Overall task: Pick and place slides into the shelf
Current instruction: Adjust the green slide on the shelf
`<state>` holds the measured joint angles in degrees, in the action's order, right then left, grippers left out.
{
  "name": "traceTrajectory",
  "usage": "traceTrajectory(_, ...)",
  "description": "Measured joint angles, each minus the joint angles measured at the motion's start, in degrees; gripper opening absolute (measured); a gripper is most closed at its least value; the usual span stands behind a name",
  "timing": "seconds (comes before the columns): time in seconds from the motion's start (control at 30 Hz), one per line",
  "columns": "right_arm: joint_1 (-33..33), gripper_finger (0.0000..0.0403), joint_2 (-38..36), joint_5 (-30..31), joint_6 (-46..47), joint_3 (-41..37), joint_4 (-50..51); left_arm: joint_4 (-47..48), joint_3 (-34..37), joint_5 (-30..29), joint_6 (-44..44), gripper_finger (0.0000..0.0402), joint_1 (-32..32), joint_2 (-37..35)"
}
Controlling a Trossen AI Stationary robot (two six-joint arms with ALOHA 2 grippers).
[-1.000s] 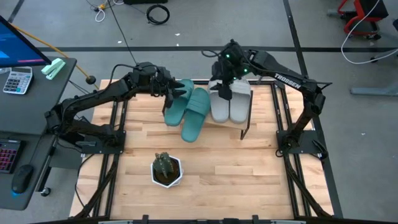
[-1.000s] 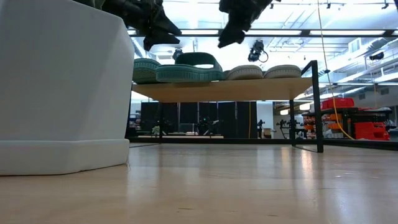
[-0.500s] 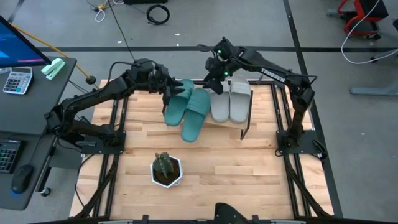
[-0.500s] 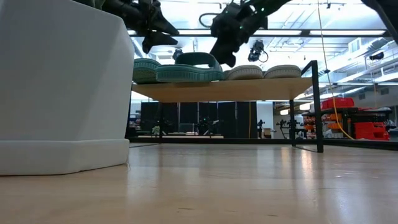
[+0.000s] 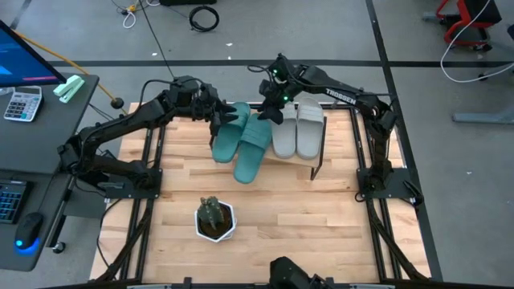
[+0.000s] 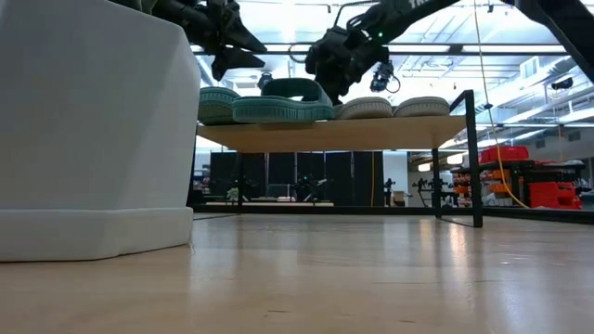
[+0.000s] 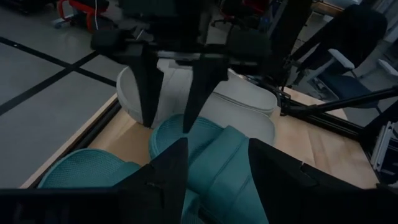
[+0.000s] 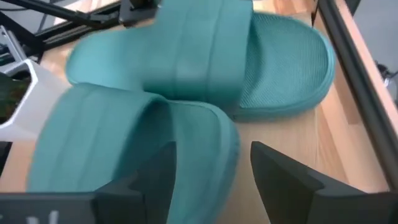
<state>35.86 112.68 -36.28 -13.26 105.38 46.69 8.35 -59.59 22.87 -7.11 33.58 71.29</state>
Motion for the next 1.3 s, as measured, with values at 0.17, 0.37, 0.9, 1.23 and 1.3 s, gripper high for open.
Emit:
traceTrajectory(0.17,0.0,0.0212,1.6,-0.6,0.0,0.0,-0.1,0.1,0.0,0.0,0.0,0.0176,0.0,0.0)
traceTrajectory(0.37,0.0,0.0180,2.1,-3.0,-0.2,0.0,-0.2,0.1,0.0,-0.1,0.1,0.0172,0.0,0.0)
traceTrajectory(0.9,1.1,0.0034,1.1,-6.1,-0.8,2.4,2.0,0.3,0.0,-1.2,0.5,0.0172,0.0,0.0)
traceTrajectory(1.23,1.4,0.0034,0.7,-3.4,-6.6,27.7,23.6,0.5,0.0,-2.6,2.0,0.0173,0.0,0.0)
traceTrajectory(1.3,2.2,0.0034,-1.2,-0.7,-7.3,29.1,24.6,0.5,0.0,-2.7,2.3,0.0175,0.4,0.0)
